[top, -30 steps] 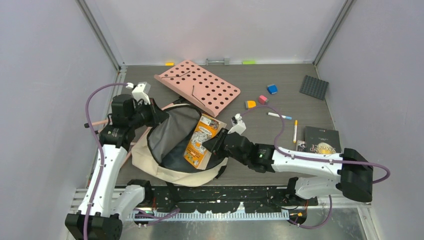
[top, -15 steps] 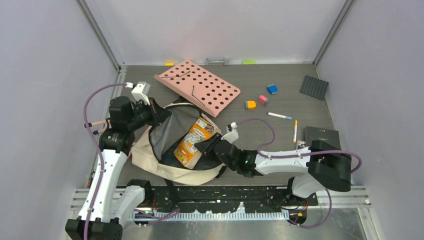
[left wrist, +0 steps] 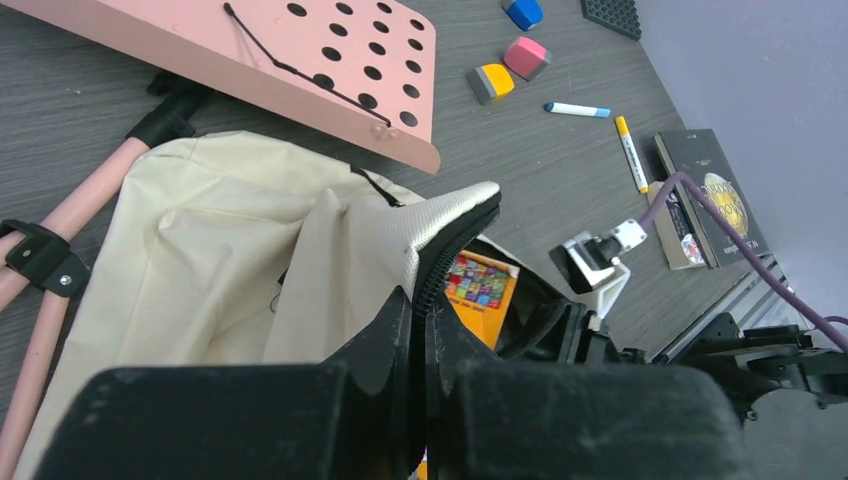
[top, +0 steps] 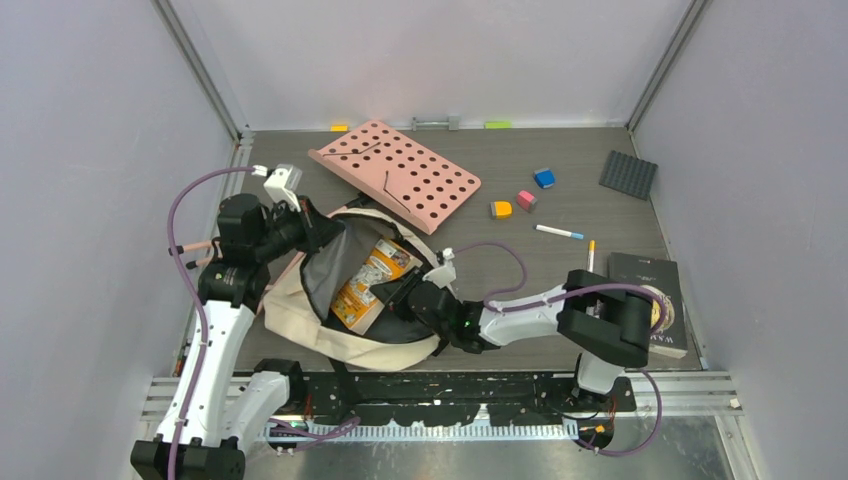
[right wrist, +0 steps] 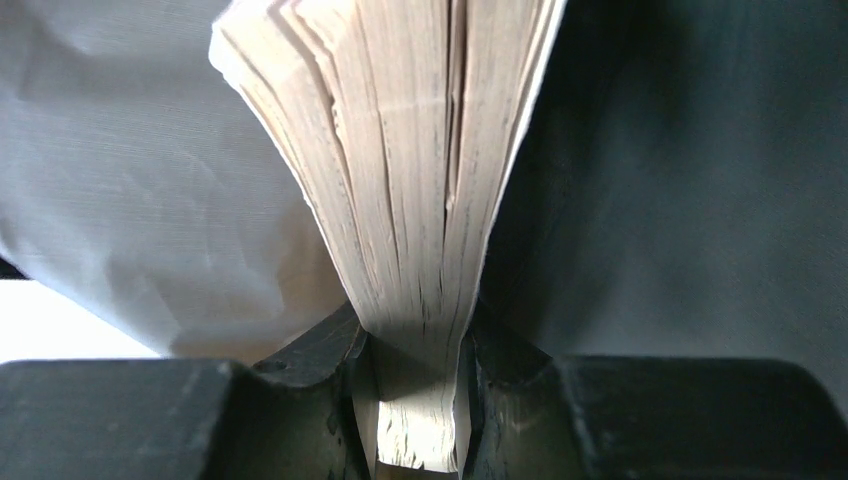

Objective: Pack the student bag
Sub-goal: Place the book in the student bag.

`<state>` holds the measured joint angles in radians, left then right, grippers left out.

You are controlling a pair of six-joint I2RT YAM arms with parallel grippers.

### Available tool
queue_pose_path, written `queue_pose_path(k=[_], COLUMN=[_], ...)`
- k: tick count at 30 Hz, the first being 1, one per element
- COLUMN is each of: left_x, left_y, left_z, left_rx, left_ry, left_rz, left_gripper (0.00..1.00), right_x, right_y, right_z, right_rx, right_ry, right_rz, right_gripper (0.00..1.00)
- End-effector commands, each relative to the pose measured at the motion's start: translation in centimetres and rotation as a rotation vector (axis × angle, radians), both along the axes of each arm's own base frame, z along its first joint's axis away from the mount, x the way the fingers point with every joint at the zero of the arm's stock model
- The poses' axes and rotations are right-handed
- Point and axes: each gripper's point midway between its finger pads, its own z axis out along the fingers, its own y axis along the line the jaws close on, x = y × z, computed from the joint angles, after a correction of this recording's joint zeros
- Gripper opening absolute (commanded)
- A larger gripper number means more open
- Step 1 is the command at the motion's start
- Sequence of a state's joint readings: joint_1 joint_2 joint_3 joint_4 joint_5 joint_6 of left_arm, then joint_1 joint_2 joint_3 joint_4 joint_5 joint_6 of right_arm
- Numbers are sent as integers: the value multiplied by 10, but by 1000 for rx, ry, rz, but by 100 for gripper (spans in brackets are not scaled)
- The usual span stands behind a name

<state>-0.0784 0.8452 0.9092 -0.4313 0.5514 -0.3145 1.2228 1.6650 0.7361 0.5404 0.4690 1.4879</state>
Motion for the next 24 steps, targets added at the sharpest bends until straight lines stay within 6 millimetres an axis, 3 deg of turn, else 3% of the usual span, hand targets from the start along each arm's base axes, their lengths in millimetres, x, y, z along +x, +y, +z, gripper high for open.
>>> queue_pose_path(k=[1, 8, 12, 16, 20, 24], left_x=[1, 1, 2, 1, 1, 0], left_y=[-4, -3, -1, -1, 0, 1], left_z=[33, 31, 30, 29, 28, 28], left_rx=[-16, -14, -9, -6, -2, 5], left_ry=[-153, -149, -147, -146, -146, -148], left_rz=[-29, -25, -13, -11, -9, -4], left_gripper=[0, 0, 0, 0, 0, 0], right_x=[10, 21, 22, 24, 30, 34], right_y=[31, 34, 35, 35, 15, -7], right_z=[44, -7, -38, -61, -68, -61], right_rx=[200, 117, -30, -188, -348, -437], right_ry=[-40, -12, 8, -12, -70, -120], right_rz=[-15, -72, -70, -48, -69, -99], right_gripper=[1, 2, 10, 40, 53, 62])
